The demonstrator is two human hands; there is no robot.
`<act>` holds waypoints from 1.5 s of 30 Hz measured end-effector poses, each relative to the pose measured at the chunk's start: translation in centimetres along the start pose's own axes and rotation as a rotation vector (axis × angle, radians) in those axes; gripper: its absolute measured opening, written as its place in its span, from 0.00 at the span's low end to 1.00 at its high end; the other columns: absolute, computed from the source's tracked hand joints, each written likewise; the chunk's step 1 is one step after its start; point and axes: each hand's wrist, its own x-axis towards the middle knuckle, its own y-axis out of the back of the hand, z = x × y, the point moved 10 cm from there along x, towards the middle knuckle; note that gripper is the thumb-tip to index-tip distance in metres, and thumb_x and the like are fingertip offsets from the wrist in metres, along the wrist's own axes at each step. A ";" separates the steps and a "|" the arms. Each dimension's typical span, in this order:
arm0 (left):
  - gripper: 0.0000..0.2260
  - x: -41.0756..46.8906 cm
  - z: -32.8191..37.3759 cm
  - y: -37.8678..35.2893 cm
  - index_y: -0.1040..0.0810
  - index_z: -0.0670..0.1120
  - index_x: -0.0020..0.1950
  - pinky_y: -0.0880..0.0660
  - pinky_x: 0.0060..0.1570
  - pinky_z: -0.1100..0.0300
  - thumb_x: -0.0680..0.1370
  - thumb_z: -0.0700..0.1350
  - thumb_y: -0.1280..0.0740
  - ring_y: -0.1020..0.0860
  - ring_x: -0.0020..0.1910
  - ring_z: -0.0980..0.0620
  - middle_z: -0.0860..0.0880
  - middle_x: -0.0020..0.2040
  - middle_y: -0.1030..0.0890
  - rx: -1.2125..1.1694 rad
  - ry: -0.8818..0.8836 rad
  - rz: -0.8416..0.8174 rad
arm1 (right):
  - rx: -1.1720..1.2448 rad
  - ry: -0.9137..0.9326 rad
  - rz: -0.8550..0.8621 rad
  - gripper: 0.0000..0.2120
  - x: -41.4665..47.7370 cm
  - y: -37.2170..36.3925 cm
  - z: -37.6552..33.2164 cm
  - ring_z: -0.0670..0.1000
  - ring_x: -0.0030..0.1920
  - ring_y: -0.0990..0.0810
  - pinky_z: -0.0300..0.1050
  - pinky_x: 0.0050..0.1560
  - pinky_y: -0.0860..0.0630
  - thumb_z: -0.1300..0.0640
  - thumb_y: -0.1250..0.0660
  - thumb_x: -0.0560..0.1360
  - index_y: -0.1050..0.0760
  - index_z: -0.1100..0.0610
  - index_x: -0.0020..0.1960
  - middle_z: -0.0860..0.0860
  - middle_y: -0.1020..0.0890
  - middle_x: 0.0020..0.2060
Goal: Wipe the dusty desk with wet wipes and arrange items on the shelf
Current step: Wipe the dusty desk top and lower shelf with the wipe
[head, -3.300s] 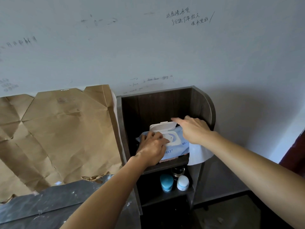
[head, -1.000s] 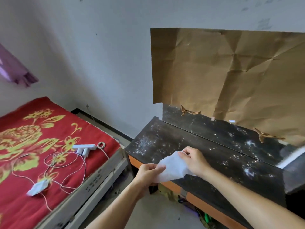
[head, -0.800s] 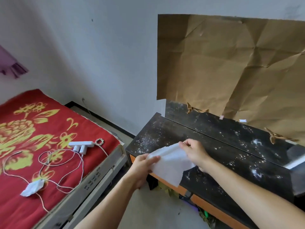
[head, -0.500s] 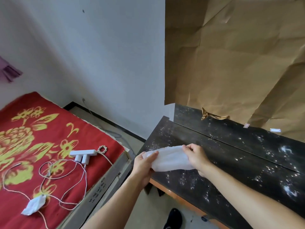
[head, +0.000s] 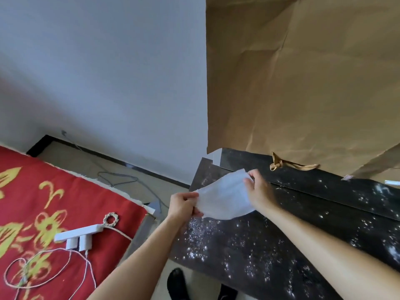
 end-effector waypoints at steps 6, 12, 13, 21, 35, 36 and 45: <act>0.19 6.4 -0.5 0.7 0.32 0.43 0.69 0.19 0.33 0.55 0.78 0.37 0.36 0.22 0.33 0.48 0.45 0.47 0.24 0.047 0.077 -0.081 | -0.259 0.166 0.038 0.06 2.8 -4.7 -4.9 0.55 0.48 0.21 0.46 0.39 0.28 0.52 0.45 0.81 0.33 0.51 0.55 0.48 0.21 0.53; 0.12 10.1 -5.4 5.7 0.28 0.42 0.60 0.24 0.31 0.55 0.77 0.37 0.37 0.23 0.31 0.47 0.45 0.46 0.23 0.239 0.134 -0.093 | -0.504 0.352 -0.012 0.15 0.6 -11.8 -6.1 0.56 0.49 0.24 0.50 0.42 0.26 0.49 0.42 0.76 0.19 0.54 0.43 0.50 0.21 0.50; 0.11 10.7 -6.2 6.1 0.26 0.42 0.59 0.22 0.33 0.53 0.77 0.38 0.37 0.23 0.32 0.47 0.44 0.46 0.22 0.285 0.129 -0.111 | -0.487 0.322 0.063 0.11 0.7 -11.4 -6.0 0.56 0.48 0.24 0.50 0.39 0.25 0.52 0.38 0.75 0.19 0.55 0.42 0.51 0.21 0.49; 0.09 10.9 -9.6 3.3 0.21 0.46 0.47 0.22 0.44 0.51 0.77 0.49 0.38 0.20 0.40 0.44 0.47 0.40 0.19 0.522 0.058 -0.344 | -0.036 0.016 0.107 0.08 5.0 -15.5 -2.7 0.54 0.51 0.24 0.44 0.51 0.27 0.65 0.34 0.74 0.19 0.58 0.50 0.54 0.24 0.48; 0.11 12.5 -8.2 1.4 0.27 0.44 0.47 0.24 0.45 0.48 0.80 0.50 0.42 0.21 0.44 0.43 0.44 0.43 0.20 0.626 -0.070 -0.455 | -0.284 0.244 0.110 0.21 10.3 -18.4 -7.3 0.56 0.65 0.30 0.50 0.65 0.28 0.71 0.34 0.73 0.26 0.61 0.65 0.57 0.27 0.63; 0.11 12.6 -8.3 1.5 0.27 0.44 0.47 0.24 0.45 0.48 0.80 0.50 0.42 0.21 0.43 0.44 0.45 0.42 0.20 0.620 -0.070 -0.453 | -0.267 0.229 0.122 0.21 10.8 -18.6 -7.6 0.55 0.68 0.32 0.50 0.68 0.32 0.71 0.35 0.73 0.27 0.62 0.65 0.57 0.28 0.66; 0.10 12.8 -8.8 1.4 0.26 0.45 0.44 0.23 0.44 0.47 0.79 0.50 0.41 0.21 0.42 0.44 0.46 0.40 0.20 0.566 -0.028 -0.491 | -0.411 0.133 0.019 0.31 9.8 -18.8 -7.3 0.50 0.76 0.55 0.48 0.76 0.49 0.66 0.42 0.78 0.51 0.57 0.77 0.51 0.53 0.77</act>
